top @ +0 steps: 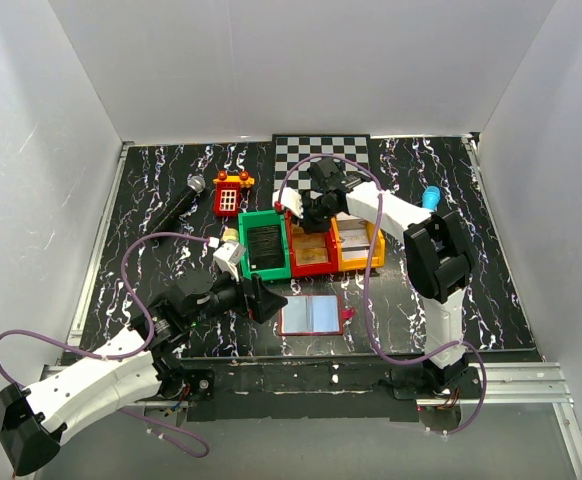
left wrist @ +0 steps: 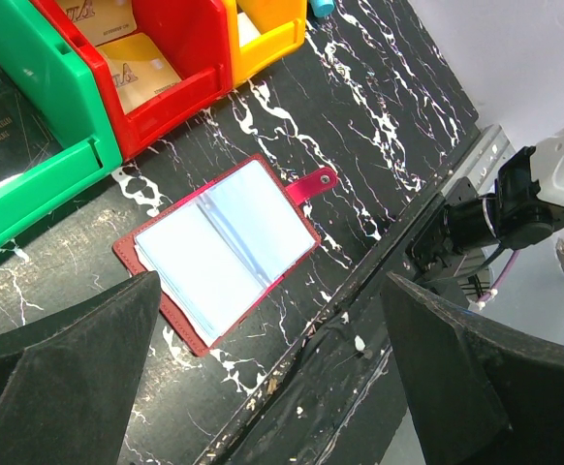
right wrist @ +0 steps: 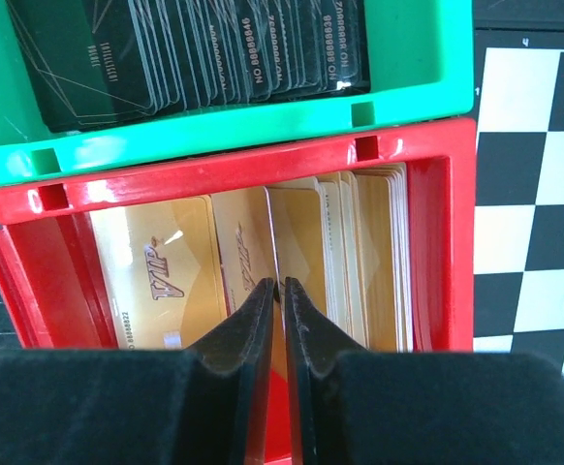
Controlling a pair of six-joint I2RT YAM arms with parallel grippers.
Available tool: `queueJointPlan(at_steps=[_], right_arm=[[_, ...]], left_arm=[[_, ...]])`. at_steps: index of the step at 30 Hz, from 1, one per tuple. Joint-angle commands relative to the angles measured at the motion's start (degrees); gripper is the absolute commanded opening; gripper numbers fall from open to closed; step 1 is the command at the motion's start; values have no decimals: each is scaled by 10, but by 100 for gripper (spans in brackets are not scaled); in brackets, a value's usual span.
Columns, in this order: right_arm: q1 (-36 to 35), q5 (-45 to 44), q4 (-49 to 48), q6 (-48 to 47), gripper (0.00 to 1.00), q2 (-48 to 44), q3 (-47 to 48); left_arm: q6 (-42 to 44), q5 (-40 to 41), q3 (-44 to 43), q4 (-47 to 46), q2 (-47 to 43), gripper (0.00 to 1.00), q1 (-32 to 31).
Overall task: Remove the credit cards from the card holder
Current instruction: Place the credit card in the storage box.
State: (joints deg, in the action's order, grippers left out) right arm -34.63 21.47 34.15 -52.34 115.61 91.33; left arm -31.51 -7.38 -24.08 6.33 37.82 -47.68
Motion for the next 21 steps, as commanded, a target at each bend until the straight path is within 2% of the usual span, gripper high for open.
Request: queueJointPlan(at_steps=[1,6,11,12,15,18,19,20,21], right_arm=[[0,-20,-33,25,17,-15,2],[9,-42,-80,79,19,-44,4],[11,-104,-137,156,23,-127,3],[11,-123,-145,179,31,-136,3],[11,-158,-148,340,44,-203,-10],[12,-117,-152,518,54,-273,-65],[14,-87,-156,599,75,-294,-85],[18,-61,-141,668,86,-315,-103],[22,-10,-137,703,87,-337,-126]], left_arm=[[6,-4,-3,-6,-1,98,3],[5,-1,-4,0,-6,98,3],[0,5,-6,2,-7,98,3],[-2,8,-8,3,-7,98,3],[-20,38,-12,15,-12,98,3],[-52,66,-11,18,-16,98,3],[-81,87,-12,28,-16,98,3],[-110,107,-12,34,-16,98,3],[-139,120,-11,42,-17,98,3]])
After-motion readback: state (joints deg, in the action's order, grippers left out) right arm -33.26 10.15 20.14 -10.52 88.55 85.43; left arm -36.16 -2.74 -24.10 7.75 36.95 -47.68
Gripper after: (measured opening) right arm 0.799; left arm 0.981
